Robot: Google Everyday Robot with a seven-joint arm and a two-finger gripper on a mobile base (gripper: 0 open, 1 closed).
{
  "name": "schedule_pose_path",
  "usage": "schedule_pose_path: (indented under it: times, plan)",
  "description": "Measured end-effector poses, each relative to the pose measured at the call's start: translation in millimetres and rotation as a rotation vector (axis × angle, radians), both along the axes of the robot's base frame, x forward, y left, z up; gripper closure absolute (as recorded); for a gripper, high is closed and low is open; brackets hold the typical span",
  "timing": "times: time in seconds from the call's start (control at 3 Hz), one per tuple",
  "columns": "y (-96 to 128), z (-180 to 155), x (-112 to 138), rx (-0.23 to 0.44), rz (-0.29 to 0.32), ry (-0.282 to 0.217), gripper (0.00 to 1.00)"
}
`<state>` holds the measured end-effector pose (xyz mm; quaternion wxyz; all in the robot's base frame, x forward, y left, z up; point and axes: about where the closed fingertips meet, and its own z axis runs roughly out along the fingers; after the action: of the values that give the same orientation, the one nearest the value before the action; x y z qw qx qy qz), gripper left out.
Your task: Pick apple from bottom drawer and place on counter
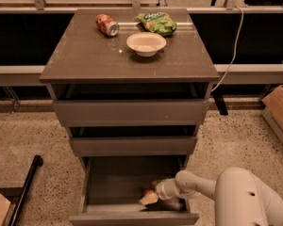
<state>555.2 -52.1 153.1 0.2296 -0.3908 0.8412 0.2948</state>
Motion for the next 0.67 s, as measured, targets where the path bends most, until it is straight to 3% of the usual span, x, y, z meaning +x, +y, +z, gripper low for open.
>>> schedule_pose_path:
  times: [0.67]
  plan:
    - [-0.1, -3.0, -20.7, -0.005, -0.034, 0.053, 0.71]
